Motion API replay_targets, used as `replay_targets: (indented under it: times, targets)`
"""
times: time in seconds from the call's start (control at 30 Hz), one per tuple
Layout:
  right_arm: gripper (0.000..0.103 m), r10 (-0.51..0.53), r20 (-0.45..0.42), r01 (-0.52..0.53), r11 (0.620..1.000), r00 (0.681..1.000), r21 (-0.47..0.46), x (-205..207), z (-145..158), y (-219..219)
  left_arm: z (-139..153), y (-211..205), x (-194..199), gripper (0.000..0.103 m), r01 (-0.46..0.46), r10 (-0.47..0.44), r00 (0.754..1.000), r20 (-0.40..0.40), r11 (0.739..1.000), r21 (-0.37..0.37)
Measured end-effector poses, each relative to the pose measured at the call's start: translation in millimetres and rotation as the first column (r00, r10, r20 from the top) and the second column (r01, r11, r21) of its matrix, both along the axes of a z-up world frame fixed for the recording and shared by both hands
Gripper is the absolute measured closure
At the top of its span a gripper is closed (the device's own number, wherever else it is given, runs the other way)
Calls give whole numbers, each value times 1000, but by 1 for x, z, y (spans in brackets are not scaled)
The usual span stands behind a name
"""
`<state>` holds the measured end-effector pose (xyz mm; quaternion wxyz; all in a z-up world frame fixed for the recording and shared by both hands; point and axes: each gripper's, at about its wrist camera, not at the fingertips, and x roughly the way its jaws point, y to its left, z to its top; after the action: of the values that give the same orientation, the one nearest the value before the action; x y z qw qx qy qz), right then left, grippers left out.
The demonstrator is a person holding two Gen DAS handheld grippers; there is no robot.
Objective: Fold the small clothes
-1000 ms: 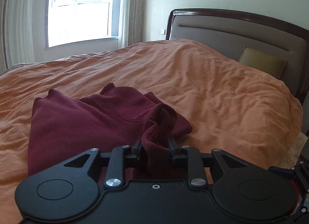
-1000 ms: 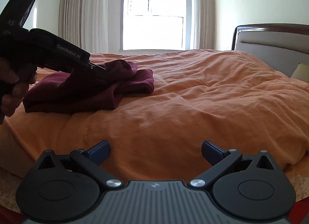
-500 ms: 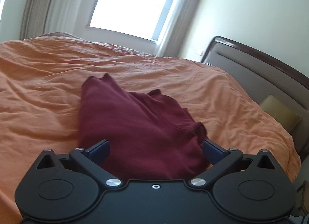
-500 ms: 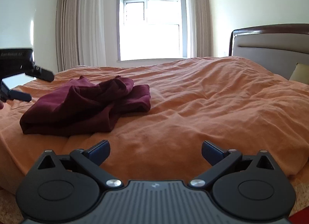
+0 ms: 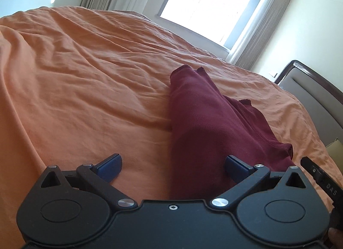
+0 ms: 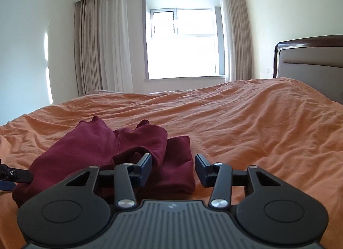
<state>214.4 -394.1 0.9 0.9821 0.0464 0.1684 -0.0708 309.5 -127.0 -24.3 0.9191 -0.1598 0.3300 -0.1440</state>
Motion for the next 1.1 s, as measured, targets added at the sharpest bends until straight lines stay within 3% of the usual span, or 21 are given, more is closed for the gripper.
replay_targets:
  times: [0.2, 0.27, 0.3, 0.33, 0.43, 0.57, 0.73, 0.83, 0.97, 1.1]
  targets:
    - [57, 43, -31, -43, 999, 999, 10, 14, -6, 4, -1, -5, 0, 1, 6, -6, 1000, 10, 1000, 26]
    - [71, 65, -43, -63, 997, 997, 43, 19, -10, 2, -1, -6, 0, 1, 6, -7, 1000, 10, 1000, 29]
    - [92, 74, -45, -72, 996, 996, 50, 20, -12, 1, -1, -6, 0, 1, 6, -7, 1000, 9, 1000, 28]
    - [98, 71, -40, -69, 997, 997, 38, 19, -13, 3, -1, -6, 0, 1, 7, -7, 1000, 9, 1000, 28]
    - [101, 39, 1, -39, 997, 999, -69, 6, -12, 14, -1, -7, 0, 1, 10, -10, 1000, 6, 1000, 26]
    - [101, -25, 17, 27, 991, 1000, -132, -11, -16, 19, 1, -6, -2, 1, 16, -16, 1000, 3, 1000, 19]
    - [101, -12, -52, 8, 997, 999, -72, -8, -33, 10, -1, -5, -1, 1, 19, -19, 1000, 0, 1000, 23]
    - [100, -13, -16, 12, 999, 1000, -51, -19, -26, 7, -1, -7, -3, 1, 24, -25, 1000, 3, 999, 36]
    - [99, -10, 8, 11, 993, 1000, -121, -29, -15, 8, -1, -8, -4, 1, 26, -26, 1000, 4, 999, 44]
    - [76, 50, -7, -50, 992, 999, -115, -18, -13, 8, -2, -8, -6, 1, 25, -25, 1000, 8, 999, 31]
